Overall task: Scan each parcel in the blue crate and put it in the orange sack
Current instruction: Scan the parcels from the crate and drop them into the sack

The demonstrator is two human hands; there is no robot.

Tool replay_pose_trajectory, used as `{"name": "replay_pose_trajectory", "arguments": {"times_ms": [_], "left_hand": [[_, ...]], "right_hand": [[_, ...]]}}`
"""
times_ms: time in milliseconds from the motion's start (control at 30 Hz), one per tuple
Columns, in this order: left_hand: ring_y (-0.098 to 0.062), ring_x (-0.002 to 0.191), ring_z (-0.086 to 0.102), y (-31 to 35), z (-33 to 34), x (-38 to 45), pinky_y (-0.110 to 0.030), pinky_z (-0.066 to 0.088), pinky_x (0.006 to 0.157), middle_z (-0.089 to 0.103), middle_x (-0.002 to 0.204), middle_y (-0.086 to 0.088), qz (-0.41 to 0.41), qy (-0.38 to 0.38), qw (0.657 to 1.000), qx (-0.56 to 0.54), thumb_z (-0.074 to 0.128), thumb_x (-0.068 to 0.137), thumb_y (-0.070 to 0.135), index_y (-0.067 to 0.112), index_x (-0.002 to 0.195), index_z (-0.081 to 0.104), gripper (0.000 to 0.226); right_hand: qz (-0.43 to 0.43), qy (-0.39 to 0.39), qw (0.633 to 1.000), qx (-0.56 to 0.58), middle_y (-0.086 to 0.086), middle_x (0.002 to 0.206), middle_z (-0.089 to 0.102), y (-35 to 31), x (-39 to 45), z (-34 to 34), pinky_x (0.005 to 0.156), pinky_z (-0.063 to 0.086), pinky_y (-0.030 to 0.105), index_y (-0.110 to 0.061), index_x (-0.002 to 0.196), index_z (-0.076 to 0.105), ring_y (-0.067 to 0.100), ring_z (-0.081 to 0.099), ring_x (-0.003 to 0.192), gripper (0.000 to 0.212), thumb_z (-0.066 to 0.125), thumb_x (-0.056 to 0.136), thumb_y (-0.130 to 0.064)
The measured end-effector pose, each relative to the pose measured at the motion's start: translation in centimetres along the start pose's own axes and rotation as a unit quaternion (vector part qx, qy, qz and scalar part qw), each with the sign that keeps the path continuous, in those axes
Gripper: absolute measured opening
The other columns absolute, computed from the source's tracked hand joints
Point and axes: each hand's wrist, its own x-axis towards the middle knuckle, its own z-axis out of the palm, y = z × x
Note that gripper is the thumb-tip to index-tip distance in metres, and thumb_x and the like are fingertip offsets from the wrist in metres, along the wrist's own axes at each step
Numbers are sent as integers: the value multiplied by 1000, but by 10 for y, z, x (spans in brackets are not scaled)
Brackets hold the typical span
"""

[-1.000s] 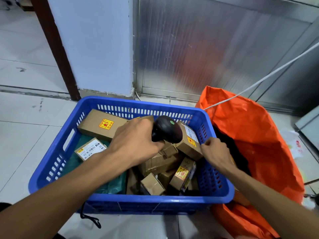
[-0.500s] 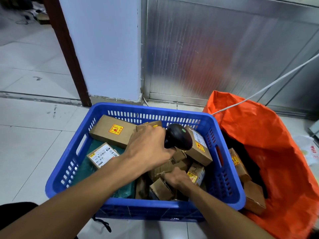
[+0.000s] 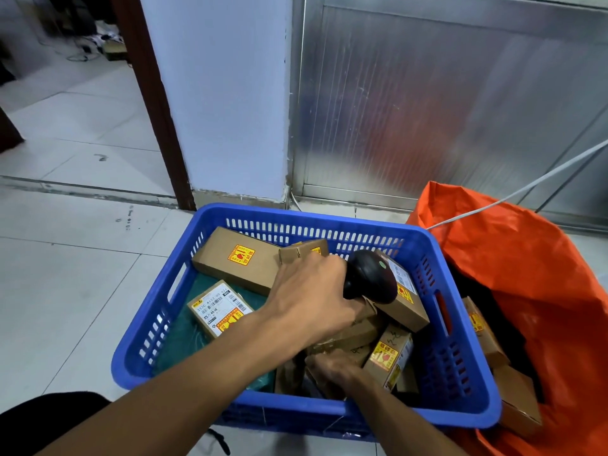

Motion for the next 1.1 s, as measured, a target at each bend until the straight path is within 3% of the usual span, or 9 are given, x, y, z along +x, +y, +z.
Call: {"name": "replay_pose_trajectory", "arguments": {"times_ms": [167, 267, 367, 533, 733, 900, 1100], "left_hand": [[-6, 55, 37, 2, 0, 0, -20, 25, 51, 37, 64, 16, -8, -10, 1000, -4, 69, 85, 39, 24, 78, 42, 31], [-7, 57, 39, 2, 0, 1, -19, 27, 52, 38, 64, 15, -4, -15, 1000, -7, 69, 84, 39, 25, 82, 45, 28], [-12, 68, 46, 2, 1, 2, -24, 33, 61, 39, 64, 15, 4, -11, 1000, -1, 69, 85, 40, 25, 83, 47, 26], [-14, 70, 51, 4, 3, 3, -25, 35, 62, 44, 64, 13, 10, -8, 1000, 4, 68, 85, 41, 25, 82, 51, 24], [-12, 68, 50, 6, 4, 2, -26, 37, 64, 43, 64, 14, 12, -16, 1000, 10, 69, 85, 44, 26, 82, 50, 26], [-10, 62, 45, 7, 2, -1, -26, 37, 63, 42, 63, 14, 4, -20, 1000, 23, 68, 86, 43, 27, 73, 44, 32], [-6, 56, 43, 10, 0, -1, -22, 30, 52, 44, 62, 13, -11, -35, 999, 24, 66, 87, 43, 26, 64, 36, 41]], "right_hand": [[27, -25, 990, 140, 8, 92, 70, 2, -6, -9, 82, 54, 35, -14, 94, 65, 21, 66, 85, 19, 57, 97, -30], [61, -43, 981, 182, 13, 99, 68, 6, -10, -17, 86, 53, 35, -11, 102, 60, 24, 66, 90, 24, 57, 96, -34], [90, -65, 975, 193, 16, 108, 65, 8, -16, -28, 83, 51, 35, -10, 111, 56, 26, 63, 95, 36, 59, 91, -39], [89, -66, 978, 177, 11, 94, 55, 7, -36, -54, 72, 44, 31, -12, 99, 49, 21, 52, 84, 29, 53, 94, -41], [65, -65, 980, 177, 10, 98, 53, 6, -60, -81, 75, 45, 35, -16, 106, 50, 23, 52, 88, 25, 50, 97, -39], [88, -57, 972, 212, 18, 114, 58, 11, -67, -101, 102, 47, 51, -10, 116, 51, 32, 57, 104, 41, 61, 90, -41], [59, -58, 951, 299, 21, 122, 57, 16, -85, -131, 96, 51, 53, -8, 121, 54, 36, 58, 111, 50, 65, 84, -40]]}}
